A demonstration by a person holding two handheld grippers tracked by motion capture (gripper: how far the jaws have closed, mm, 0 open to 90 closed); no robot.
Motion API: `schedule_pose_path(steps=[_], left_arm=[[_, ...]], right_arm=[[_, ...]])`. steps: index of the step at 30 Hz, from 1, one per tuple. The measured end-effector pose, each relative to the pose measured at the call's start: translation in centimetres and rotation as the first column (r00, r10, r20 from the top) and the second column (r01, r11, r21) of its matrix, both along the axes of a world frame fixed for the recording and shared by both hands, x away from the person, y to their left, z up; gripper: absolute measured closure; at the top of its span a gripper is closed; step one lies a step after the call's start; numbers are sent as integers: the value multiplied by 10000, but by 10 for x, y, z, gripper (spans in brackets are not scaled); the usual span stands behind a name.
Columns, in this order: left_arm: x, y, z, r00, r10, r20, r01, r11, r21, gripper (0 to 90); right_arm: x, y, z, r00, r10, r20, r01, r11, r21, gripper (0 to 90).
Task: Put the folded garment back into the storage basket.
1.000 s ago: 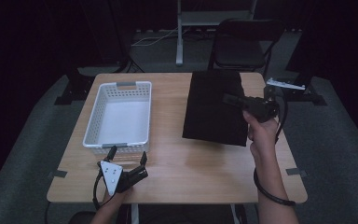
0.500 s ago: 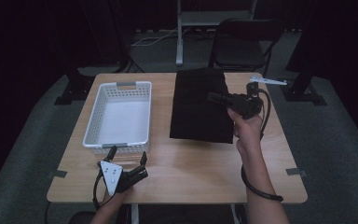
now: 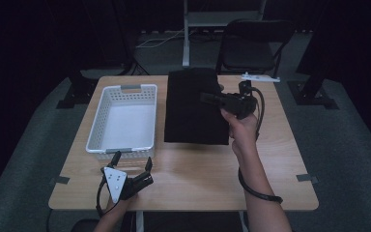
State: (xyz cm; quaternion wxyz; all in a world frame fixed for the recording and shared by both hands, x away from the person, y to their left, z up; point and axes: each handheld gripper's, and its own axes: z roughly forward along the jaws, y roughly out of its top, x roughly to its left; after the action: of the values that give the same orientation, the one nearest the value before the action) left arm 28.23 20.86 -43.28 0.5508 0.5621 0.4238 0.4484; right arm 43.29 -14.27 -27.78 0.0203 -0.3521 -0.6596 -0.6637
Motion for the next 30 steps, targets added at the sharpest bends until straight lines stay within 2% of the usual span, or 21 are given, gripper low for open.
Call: schedule_pose_path(steps=[15,30], left_arm=[[0,0,0,10000,-65,16,65,10000,-13,15],[0,0,0,9999,-98,37,98,10000,-18,15]], right_arm=[[9,29,9,9990,423,127,-426,9988,247,673],[22,68,14,9961,862,172,-868,9955,375,672]])
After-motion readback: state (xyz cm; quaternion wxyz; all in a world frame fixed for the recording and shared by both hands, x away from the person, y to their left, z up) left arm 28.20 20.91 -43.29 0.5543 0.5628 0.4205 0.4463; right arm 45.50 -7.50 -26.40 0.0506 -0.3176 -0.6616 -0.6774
